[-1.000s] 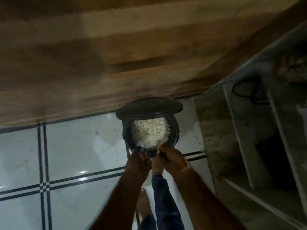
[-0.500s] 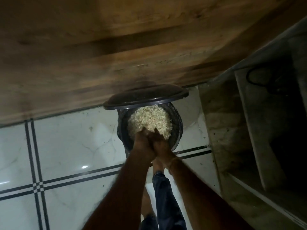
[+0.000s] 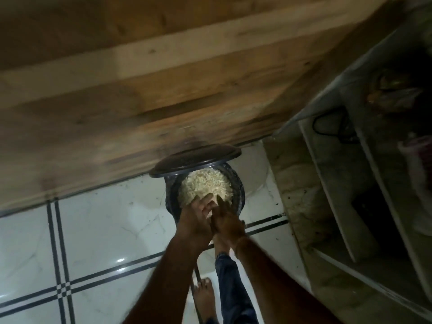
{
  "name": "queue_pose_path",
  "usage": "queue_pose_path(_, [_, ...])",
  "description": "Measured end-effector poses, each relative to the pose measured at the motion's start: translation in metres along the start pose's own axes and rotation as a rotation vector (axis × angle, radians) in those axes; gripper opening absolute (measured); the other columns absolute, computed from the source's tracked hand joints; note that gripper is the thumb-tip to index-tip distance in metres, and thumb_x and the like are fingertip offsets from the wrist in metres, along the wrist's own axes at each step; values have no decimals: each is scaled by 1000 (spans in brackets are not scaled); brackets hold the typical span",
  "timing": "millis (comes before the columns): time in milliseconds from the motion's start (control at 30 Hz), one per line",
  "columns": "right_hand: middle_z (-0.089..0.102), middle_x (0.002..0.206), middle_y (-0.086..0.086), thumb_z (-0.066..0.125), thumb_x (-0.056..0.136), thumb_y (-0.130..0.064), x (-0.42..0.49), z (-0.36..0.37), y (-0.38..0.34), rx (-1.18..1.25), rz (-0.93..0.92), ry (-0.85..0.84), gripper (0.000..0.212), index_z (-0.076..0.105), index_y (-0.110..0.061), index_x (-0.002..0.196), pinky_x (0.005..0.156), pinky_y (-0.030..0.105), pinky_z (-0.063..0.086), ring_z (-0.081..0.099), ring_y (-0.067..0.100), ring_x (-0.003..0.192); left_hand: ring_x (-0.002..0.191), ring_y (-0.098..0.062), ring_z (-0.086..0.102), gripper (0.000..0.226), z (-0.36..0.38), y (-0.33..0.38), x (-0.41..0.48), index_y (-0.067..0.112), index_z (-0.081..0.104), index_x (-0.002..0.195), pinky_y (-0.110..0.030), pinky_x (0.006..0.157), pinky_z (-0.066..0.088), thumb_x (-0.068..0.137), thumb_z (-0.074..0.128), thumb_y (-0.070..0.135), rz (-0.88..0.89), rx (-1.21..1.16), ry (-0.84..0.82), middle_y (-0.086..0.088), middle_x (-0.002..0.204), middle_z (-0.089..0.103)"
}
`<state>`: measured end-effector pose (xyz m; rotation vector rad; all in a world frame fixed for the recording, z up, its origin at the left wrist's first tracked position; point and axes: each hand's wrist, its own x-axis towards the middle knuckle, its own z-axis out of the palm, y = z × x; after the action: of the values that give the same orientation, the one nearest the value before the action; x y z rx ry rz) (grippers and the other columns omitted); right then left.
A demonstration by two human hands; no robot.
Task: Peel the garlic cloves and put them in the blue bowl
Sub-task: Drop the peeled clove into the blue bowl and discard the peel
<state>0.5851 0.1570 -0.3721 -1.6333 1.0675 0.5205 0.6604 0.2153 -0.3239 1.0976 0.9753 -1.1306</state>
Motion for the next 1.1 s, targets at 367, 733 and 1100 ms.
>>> queue_pose_path(367, [67,121,-1,47,112,-16,-256,-81,-31,471,-245,314,27,65,-16,133,74,0,46,67,-5,102,146,-28,43,48,-9,-60,-214,24,48,154,-37,121,35,107,55,32,732,968,25,-9,160,45])
queue_pose_path(733, [69,117,-13,50,110,-36,-487,-157,88,299,-388,871,27,73,-26,120,94,26,53,62,-2,107,128,-16,57,39,39,-225,-390,29,65,134,-39,110,47,97,60,41,1171,1460,-415,4,137,65])
queue_pose_path(1100, [70,122,-12,56,109,-31,-595,-268,286,244,-214,1211,22,73,-28,122,98,21,48,62,4,114,128,-18,57,34,130,-437,-423,24,67,132,-28,107,42,98,69,27,1324,1678,-704,3,137,64])
